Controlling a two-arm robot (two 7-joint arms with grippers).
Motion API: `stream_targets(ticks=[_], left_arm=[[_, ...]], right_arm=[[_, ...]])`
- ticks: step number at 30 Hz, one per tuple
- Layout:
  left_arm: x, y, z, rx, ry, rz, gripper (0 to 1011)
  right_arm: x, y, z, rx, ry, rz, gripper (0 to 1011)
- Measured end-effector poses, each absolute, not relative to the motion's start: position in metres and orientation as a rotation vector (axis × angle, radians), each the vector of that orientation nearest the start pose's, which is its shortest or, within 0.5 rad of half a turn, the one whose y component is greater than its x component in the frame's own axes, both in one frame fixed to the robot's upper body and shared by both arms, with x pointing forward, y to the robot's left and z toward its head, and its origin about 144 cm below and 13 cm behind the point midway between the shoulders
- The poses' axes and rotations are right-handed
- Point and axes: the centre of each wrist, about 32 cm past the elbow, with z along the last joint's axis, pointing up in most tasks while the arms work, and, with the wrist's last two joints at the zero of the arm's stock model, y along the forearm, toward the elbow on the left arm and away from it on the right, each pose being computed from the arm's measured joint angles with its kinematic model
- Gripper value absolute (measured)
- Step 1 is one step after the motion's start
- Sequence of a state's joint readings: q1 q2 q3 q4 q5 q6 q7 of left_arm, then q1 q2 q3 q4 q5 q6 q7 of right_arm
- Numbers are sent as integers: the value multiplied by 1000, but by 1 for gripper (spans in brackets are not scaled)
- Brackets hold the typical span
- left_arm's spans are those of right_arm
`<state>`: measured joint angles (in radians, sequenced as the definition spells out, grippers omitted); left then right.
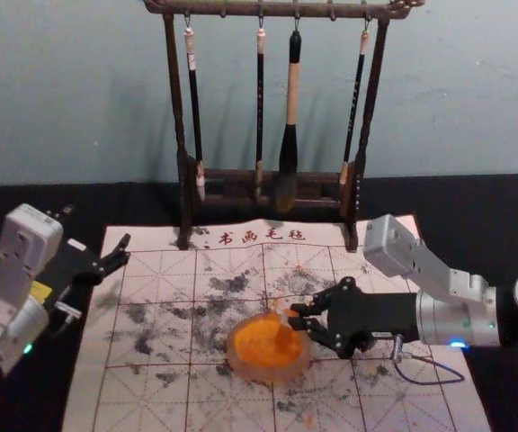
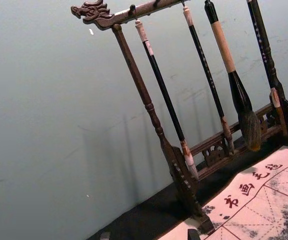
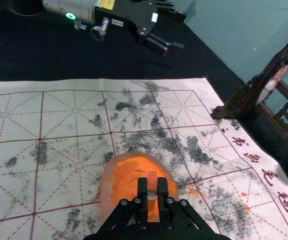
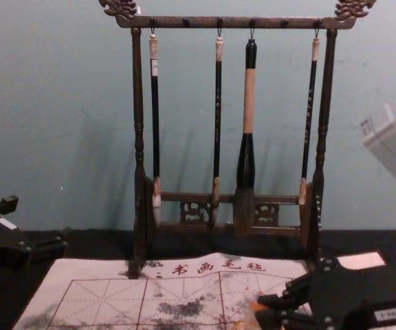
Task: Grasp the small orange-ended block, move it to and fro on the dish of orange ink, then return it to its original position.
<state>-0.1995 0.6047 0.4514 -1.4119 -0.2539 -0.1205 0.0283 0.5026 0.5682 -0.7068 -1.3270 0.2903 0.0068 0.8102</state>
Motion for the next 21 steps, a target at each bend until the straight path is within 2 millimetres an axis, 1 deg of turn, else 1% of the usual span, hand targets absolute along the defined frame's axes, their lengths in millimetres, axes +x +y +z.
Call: stream_targets(ticks=[10, 21], left_arm=[[489, 310, 1140, 304, -285, 1248, 1001], [489, 310, 1140, 304, -285, 1248, 1001]], right_arm=[[540, -253, 1181, -446, -144, -289, 81], [540, -243, 1181, -447, -146, -254, 81]])
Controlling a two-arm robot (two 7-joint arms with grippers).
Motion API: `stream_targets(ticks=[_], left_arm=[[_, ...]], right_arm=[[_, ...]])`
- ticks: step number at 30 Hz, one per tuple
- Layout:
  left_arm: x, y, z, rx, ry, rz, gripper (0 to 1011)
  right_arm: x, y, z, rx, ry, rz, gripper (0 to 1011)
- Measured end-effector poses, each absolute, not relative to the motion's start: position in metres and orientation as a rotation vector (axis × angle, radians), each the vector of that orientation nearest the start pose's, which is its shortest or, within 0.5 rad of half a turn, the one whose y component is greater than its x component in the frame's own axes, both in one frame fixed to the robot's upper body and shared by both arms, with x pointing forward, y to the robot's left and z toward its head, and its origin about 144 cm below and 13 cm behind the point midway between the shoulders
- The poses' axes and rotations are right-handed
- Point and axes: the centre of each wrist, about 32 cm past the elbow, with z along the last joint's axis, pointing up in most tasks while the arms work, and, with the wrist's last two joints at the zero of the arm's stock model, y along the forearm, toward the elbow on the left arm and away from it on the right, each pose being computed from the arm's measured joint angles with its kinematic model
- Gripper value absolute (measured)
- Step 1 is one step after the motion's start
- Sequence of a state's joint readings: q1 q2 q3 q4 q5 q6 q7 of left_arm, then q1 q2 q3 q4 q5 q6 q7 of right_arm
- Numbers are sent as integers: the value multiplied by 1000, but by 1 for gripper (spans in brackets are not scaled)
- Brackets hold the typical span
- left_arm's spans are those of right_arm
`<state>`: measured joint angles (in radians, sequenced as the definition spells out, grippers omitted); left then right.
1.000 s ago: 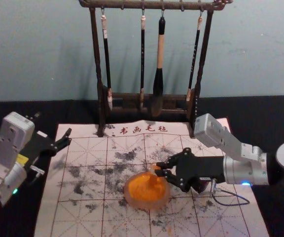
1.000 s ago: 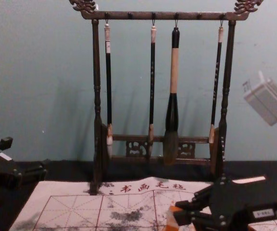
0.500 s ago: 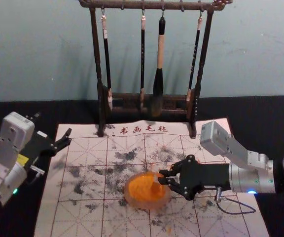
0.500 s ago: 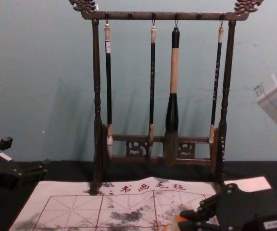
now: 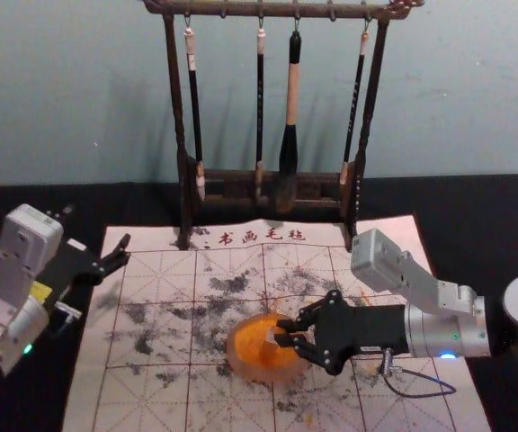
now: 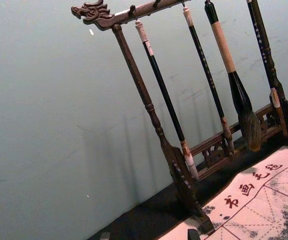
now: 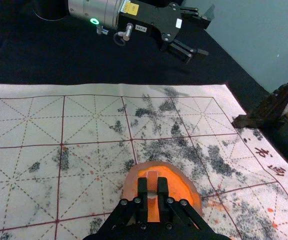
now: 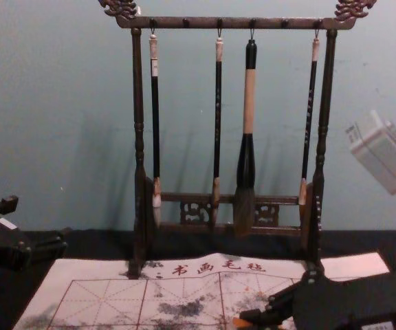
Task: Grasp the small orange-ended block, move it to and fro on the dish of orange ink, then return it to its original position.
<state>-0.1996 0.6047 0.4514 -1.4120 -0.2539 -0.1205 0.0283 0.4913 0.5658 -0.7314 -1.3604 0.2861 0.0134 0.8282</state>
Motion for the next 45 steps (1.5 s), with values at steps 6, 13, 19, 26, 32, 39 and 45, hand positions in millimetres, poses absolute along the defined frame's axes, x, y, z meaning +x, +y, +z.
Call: stream_targets(ticks=[6, 13, 19, 26, 32, 39, 45], left_arm=[[489, 310, 1140, 304, -285, 1248, 1001], [489, 310, 1140, 304, -285, 1248, 1001], [489, 310, 1140, 304, -285, 1248, 1001], [489, 310, 1140, 304, -285, 1248, 1001], [489, 310, 1140, 305, -285, 1248, 1001], [489, 310, 1140, 304, -285, 1248, 1001], [489, 310, 1140, 304, -285, 1248, 1002]], right_arm=[[545, -240, 1181, -449, -149, -250, 81], [553, -239, 1183, -455, -157, -259, 81], [558, -238, 1184, -463, -166, -273, 81], [559, -242, 1186, -472, -171, -289, 81], [556, -246, 1187, -479, -170, -294, 81], [547, -251, 1189, -478, -167, -285, 81], [540, -252, 1189, -472, -163, -265, 81]])
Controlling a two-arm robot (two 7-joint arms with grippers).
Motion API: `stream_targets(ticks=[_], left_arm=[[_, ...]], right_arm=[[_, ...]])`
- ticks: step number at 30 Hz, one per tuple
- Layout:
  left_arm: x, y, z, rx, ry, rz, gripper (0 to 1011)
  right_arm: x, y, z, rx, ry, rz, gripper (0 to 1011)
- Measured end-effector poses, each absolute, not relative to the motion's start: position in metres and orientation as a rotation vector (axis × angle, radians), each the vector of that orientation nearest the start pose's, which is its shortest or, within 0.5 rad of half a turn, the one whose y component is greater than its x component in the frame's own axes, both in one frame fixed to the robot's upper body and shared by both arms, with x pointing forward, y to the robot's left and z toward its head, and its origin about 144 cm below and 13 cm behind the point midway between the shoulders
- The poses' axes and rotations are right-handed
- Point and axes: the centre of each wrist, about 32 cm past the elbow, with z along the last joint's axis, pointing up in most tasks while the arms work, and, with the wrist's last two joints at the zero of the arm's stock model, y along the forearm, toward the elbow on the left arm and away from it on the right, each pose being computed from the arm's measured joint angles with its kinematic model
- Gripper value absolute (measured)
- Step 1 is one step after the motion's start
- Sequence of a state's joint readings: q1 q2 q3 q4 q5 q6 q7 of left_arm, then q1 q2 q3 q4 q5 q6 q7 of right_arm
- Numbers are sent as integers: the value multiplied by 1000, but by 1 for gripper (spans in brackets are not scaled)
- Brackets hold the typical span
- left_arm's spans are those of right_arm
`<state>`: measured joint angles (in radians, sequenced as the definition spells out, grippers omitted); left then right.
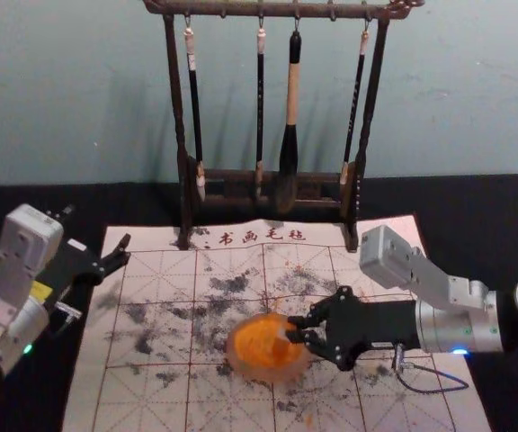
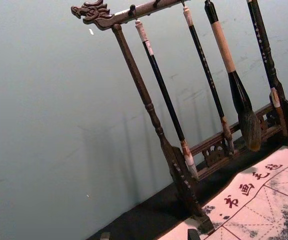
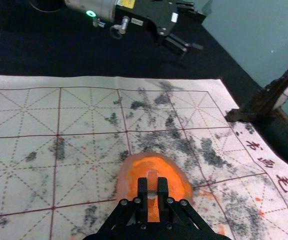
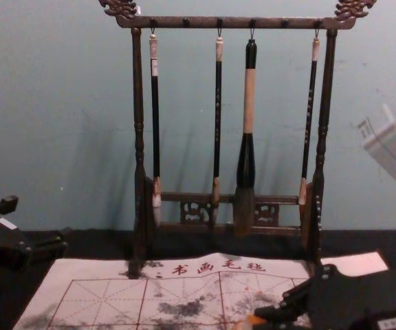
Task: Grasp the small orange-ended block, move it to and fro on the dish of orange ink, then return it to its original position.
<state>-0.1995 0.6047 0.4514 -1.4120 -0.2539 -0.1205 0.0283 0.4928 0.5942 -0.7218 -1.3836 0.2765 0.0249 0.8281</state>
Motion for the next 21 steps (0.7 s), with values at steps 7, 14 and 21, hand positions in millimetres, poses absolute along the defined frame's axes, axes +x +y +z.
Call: stream_targets(ticks=[7, 14, 21], left_arm=[[489, 310, 1140, 305, -285, 1248, 1001], [489, 310, 1140, 305, -285, 1248, 1001], [489, 310, 1140, 304, -285, 1248, 1002]], right_arm=[[537, -247, 1187, -467, -161, -244, 81], [540, -238, 1187, -466, -165, -230, 81], [550, -234, 1185, -470, -166, -252, 81]])
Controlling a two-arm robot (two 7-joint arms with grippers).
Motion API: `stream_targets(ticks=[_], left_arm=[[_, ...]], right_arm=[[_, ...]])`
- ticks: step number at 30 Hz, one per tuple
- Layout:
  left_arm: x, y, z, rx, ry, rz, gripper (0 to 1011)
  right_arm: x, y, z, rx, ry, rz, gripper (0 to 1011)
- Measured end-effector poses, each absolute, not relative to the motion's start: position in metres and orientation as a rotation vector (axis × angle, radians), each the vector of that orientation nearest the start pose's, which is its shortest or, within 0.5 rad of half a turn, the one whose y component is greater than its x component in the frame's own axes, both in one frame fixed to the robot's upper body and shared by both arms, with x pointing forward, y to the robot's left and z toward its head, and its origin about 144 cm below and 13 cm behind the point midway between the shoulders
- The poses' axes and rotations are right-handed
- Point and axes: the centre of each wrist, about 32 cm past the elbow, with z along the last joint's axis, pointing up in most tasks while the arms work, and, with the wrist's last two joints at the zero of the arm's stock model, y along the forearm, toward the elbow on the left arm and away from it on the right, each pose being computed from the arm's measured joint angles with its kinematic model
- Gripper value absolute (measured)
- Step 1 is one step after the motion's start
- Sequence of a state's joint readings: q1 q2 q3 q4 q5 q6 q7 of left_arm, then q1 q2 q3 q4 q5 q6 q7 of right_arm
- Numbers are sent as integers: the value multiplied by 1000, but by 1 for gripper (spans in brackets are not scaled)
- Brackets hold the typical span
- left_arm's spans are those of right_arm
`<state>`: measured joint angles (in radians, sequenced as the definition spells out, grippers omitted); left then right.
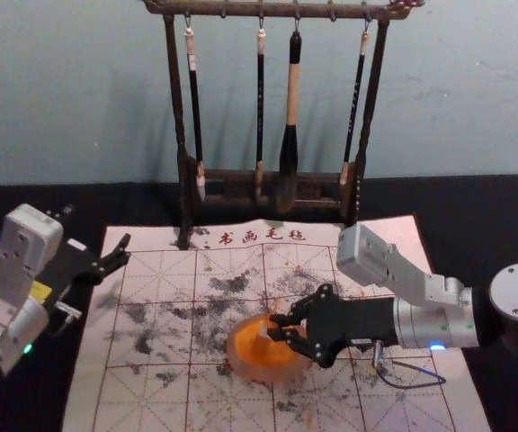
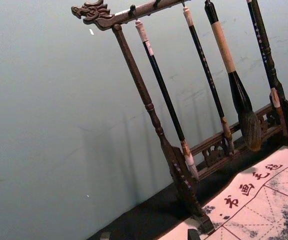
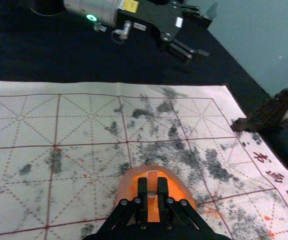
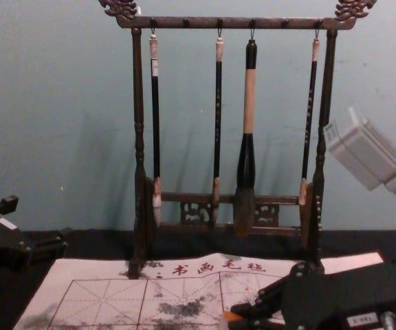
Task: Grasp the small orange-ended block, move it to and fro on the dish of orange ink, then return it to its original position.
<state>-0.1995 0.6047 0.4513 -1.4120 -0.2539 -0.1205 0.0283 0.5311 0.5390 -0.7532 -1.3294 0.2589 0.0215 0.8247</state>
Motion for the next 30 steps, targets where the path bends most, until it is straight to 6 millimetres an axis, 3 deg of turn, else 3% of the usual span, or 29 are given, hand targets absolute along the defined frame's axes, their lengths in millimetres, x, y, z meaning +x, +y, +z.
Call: stream_targets(ticks=[15, 30], left_arm=[[489, 310, 1140, 305, -285, 1248, 1001], [489, 310, 1140, 304, -285, 1248, 1001]], right_arm=[[555, -243, 1187, -481, -167, -302, 81], [539, -251, 1194, -491, -168, -296, 81]])
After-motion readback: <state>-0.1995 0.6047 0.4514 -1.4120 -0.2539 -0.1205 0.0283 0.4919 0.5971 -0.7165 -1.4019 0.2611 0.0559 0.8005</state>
